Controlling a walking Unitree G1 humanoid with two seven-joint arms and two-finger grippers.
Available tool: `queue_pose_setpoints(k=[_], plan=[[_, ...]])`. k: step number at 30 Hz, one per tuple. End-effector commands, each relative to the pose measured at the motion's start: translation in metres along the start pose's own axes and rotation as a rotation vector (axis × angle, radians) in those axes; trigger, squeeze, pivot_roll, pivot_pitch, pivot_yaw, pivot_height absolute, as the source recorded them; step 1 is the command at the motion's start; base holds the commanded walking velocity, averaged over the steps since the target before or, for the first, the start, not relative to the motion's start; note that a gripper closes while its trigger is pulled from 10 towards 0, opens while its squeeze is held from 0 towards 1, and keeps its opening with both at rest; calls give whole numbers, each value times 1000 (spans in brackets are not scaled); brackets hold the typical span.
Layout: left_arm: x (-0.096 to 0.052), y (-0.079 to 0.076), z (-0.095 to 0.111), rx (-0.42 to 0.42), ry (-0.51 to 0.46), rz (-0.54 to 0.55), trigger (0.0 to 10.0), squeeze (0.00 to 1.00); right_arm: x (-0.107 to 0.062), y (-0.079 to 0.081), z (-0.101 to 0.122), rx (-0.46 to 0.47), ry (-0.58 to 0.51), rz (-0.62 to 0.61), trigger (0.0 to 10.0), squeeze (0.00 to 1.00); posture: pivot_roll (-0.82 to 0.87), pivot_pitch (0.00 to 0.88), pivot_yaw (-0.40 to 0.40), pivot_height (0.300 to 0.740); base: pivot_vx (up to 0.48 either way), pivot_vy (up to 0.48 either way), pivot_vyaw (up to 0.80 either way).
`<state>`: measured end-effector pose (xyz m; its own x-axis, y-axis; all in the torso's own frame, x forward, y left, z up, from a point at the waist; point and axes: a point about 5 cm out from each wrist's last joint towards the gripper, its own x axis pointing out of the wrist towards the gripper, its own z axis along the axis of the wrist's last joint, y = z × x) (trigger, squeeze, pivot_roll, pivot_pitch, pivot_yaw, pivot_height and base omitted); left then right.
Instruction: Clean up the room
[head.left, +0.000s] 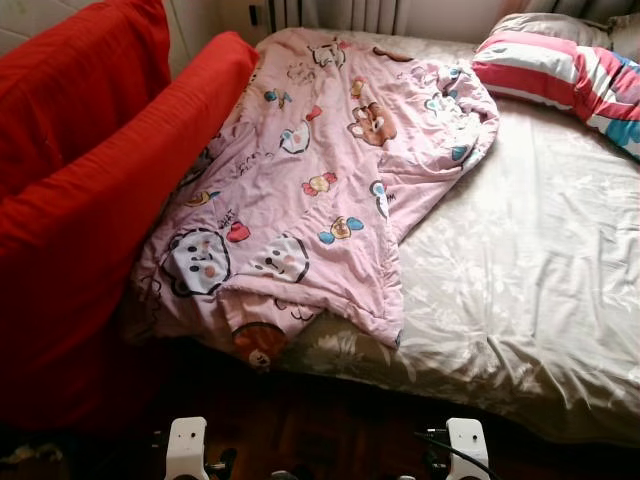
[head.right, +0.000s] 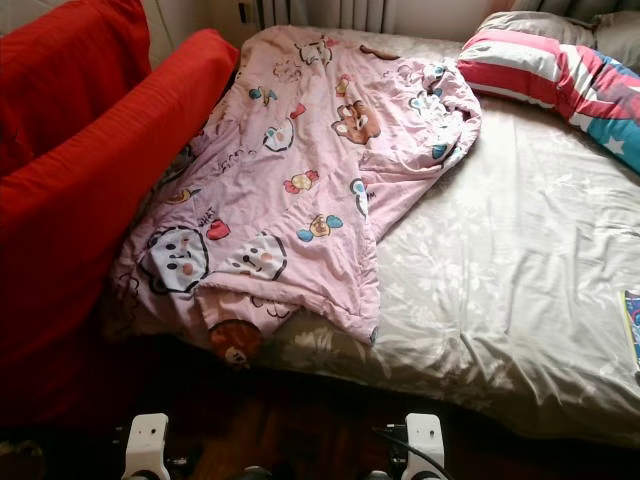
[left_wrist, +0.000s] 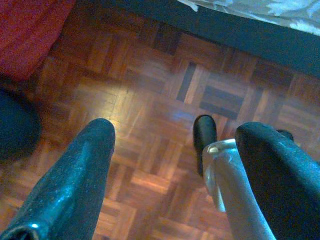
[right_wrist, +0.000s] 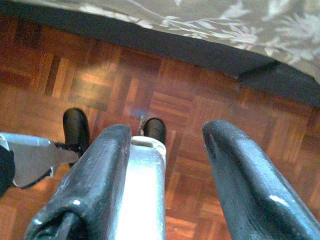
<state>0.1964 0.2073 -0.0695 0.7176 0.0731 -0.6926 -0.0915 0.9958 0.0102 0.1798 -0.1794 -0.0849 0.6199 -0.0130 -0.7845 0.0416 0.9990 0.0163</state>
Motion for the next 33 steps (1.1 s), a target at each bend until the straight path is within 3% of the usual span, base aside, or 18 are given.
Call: queue_pose_setpoints(k=[1, 20, 26, 33], plan=[[-5, 3, -16, -14, 49, 8, 10000, 0, -2, 1, -8, 16, 25, 6, 10000, 0, 20, 223, 28, 740, 0, 0, 800], [-5, 4, -14, -21, 38, 4, 10000, 0, -1, 1, -7, 28, 17, 8, 10000, 0, 19, 218, 27, 740, 0, 0, 34], [-6, 4, -15, -26, 37, 0, 10000, 0, -1, 2, -7, 12, 14, 20, 10000, 0, 18, 212, 28, 740, 266, 0, 581], [-6, 5, -17, -26, 44, 1, 10000, 0, -2, 1, -7, 27, 13, 15, 10000, 0, 16, 206, 28, 740, 294, 0, 0]])
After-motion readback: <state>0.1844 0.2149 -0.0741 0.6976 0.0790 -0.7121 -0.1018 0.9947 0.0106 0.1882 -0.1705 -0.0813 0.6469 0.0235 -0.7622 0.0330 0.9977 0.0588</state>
